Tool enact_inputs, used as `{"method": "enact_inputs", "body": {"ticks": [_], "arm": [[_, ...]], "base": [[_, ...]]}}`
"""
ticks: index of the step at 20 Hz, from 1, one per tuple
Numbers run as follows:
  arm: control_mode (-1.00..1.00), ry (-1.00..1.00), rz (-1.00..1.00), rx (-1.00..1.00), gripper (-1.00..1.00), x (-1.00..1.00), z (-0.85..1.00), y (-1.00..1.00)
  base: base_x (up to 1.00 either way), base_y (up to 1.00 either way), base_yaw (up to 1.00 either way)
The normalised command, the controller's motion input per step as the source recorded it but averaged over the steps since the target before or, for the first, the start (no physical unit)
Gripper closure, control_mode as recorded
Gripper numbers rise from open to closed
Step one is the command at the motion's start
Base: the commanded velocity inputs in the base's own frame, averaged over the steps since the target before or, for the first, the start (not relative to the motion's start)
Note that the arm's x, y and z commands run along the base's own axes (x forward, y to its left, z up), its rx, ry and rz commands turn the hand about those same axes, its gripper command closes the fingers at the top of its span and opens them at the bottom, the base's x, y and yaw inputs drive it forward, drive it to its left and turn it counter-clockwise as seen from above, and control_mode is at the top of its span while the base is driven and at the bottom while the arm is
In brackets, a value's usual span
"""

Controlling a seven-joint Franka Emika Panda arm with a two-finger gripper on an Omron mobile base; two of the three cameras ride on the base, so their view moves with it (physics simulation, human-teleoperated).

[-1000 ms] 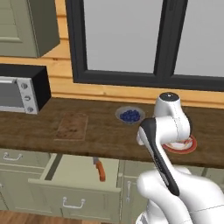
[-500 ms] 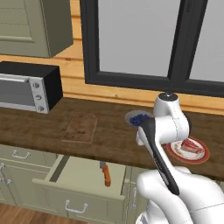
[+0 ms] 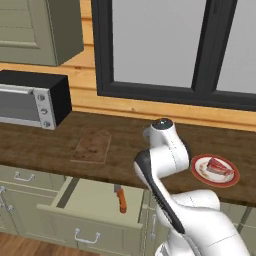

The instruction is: Pick up the knife from the drawer and place it on the cutting board. Then place the meat from the plate to the cutting board.

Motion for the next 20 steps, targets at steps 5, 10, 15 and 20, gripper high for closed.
{"method": "enact_inputs", "body": {"ticks": [5, 10, 15, 20], "arm": [[-1.00, 0.00, -0.16, 0.00, -1.00, 0.22, -0.31, 0.92], [-1.00, 0.00, -0.14, 0.09, -1.00, 0.28, -0.45, 0.91], [-1.00, 0.07, -0.07, 0.16, -1.00, 0.45, -0.57, 0.93], [-1.00, 0.18, 0.00, 0.13, -1.00, 0.47, -0.55, 0.82]], "base": [[0.00, 0.00, 0.00], [0.00, 0.00, 0.00], [0.00, 0.00, 0.00], [0.00, 0.00, 0.00]]}}
